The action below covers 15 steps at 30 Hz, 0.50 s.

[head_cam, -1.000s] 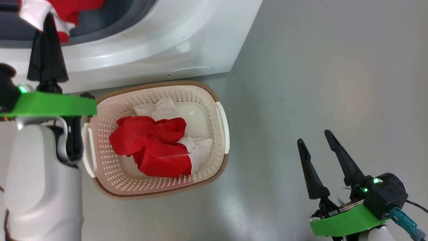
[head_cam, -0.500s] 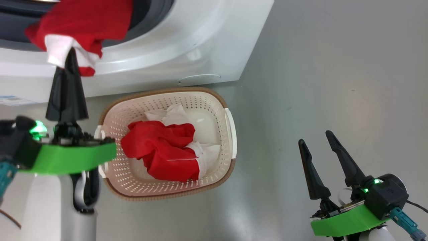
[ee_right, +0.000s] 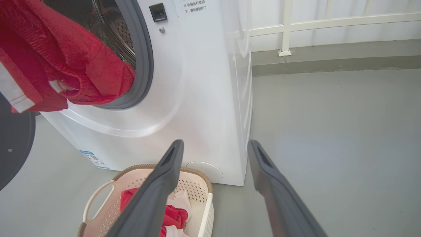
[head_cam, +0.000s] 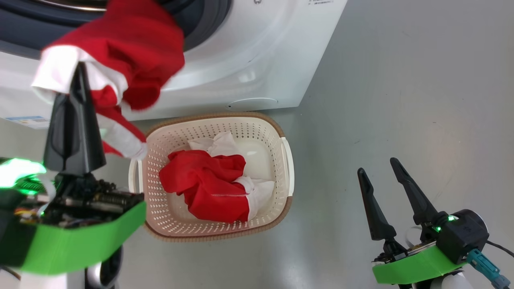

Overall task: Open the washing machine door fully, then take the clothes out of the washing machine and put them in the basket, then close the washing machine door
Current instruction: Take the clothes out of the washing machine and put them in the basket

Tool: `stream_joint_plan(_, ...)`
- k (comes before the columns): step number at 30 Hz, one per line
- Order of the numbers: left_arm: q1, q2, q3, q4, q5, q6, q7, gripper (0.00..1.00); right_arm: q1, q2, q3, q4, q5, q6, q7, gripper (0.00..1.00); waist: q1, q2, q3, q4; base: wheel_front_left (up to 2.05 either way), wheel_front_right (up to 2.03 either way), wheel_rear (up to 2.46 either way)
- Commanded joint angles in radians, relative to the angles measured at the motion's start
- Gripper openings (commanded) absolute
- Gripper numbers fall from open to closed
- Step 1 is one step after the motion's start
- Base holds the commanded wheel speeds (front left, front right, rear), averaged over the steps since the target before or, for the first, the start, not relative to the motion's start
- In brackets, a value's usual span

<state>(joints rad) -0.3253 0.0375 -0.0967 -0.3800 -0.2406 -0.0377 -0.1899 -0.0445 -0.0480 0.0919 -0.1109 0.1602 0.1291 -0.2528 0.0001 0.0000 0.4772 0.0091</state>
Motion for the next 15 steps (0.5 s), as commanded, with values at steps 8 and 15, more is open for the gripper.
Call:
stream_joint_plan(8, 0.028, 0.034, 0.021, -0.221, 0.05, 0.029, 0.032, 0.0, 0.017, -0.002, 0.033, -0.02, 0.0, 0.002, 0.002, 1.0, -0.0001, 0.0, -0.01, 0.001, 0.0, 0.0, 0.0)
stream_joint_plan(15, 0.038, 0.036, 0.012, -0.307, 0.047, 0.033, 0.046, 0.0, 0.015, -0.002, 0.032, -0.023, 0.0, 0.002, 0.001, 1.0, -0.0001, 0.0, -0.005, 0.001, 0.0, 0.0, 0.0)
